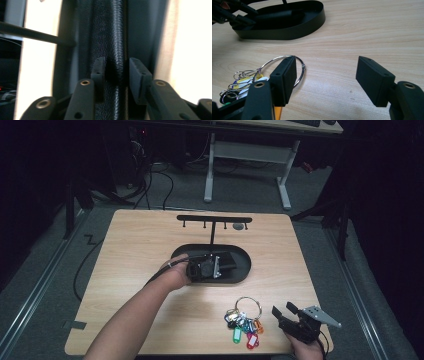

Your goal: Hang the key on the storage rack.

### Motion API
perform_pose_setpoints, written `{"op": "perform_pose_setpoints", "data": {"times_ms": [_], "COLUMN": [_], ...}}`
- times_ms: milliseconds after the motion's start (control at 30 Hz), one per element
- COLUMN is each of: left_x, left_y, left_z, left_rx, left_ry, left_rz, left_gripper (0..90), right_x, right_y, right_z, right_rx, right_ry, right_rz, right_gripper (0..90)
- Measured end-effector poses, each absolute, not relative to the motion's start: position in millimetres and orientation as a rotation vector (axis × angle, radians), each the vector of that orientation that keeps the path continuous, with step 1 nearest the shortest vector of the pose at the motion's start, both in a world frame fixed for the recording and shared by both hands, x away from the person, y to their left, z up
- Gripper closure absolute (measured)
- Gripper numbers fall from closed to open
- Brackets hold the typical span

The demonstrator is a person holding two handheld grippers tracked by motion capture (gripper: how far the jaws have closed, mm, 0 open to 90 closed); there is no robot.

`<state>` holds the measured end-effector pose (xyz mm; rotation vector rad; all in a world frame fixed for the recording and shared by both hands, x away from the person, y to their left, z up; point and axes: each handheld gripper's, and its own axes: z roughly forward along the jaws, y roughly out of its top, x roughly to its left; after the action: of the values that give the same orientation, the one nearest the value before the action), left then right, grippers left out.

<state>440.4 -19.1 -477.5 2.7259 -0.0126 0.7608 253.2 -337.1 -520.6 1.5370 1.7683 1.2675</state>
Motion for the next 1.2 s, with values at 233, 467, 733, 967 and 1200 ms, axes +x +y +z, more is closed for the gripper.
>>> {"op": "perform_pose_setpoints", "data": {"times_ms": [233,467,733,967,1200], "left_x": [428.5,416.5,400.1,362.5,317.6], "left_y": [3.5,49.2,99.6,140.8,172.3], "left_z": [-463.6,-448.4,-466.2,-485.7,-503.8], "left_rx": [2.614,2.418,2.279,2.158,2.093], "left_ry": [0.096,0.377,0.599,0.771,0.844], "left_rz": [0.711,0.572,0.411,0.390,0.377], "left_gripper": [54.7,52.2,50.5,43.2,36.5], "right_x": [254.0,256.5,258.1,261.5,260.0], "right_y": [-336.8,-334.3,-331.4,-326.3,-323.8], "right_z": [-521.9,-522.1,-520.2,-519.3,-516.5], "right_rx": [1.539,1.541,1.527,1.511,1.500], "right_ry": [1.784,1.794,1.820,1.849,1.869], "right_rz": [1.256,1.254,1.245,1.247,1.242], "right_gripper": [33.4,33.3,32.8,32.5,33.3]}}
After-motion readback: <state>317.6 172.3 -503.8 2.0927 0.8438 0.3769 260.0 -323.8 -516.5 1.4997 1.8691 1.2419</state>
